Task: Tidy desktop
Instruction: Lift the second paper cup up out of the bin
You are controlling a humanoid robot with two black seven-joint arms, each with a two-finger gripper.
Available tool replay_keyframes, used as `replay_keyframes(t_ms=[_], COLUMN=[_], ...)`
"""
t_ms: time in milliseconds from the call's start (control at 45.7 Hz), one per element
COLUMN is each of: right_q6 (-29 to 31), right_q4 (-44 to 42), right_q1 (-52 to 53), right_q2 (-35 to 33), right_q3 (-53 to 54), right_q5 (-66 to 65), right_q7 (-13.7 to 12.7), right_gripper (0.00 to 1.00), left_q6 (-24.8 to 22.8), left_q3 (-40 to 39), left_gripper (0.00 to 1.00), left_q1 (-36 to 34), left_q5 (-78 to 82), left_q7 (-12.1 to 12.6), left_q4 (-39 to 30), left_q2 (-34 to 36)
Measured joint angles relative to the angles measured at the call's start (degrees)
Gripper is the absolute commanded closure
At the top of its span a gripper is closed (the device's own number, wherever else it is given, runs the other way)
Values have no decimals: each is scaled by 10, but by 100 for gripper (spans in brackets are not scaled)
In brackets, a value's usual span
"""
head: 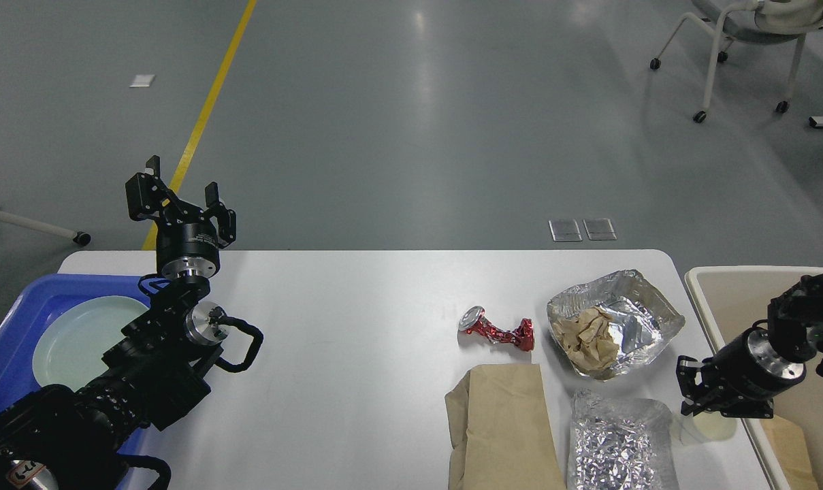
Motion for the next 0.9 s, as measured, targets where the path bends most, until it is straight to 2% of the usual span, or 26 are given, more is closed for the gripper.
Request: replay_keyframes(t_ms=[307, 613, 898], right_q6=[29, 168, 179], right_q4=[2, 10, 59], right_q1=[166, 411, 539], right_q2=[-19, -17, -36], right_q3=[-5, 16, 133], right_q5=[-58, -62, -58], right_q7=[1, 2, -1], right_gripper=[100, 100, 100], left_q6=[0, 0, 0], left_q3=[0, 0, 0], left_gripper=[0, 0, 0], left_q1=[0, 0, 0], left_q5=[0, 0, 0], left_q7=[0, 0, 0], left_q4=[0, 0, 0], left_q2=[0, 0, 0])
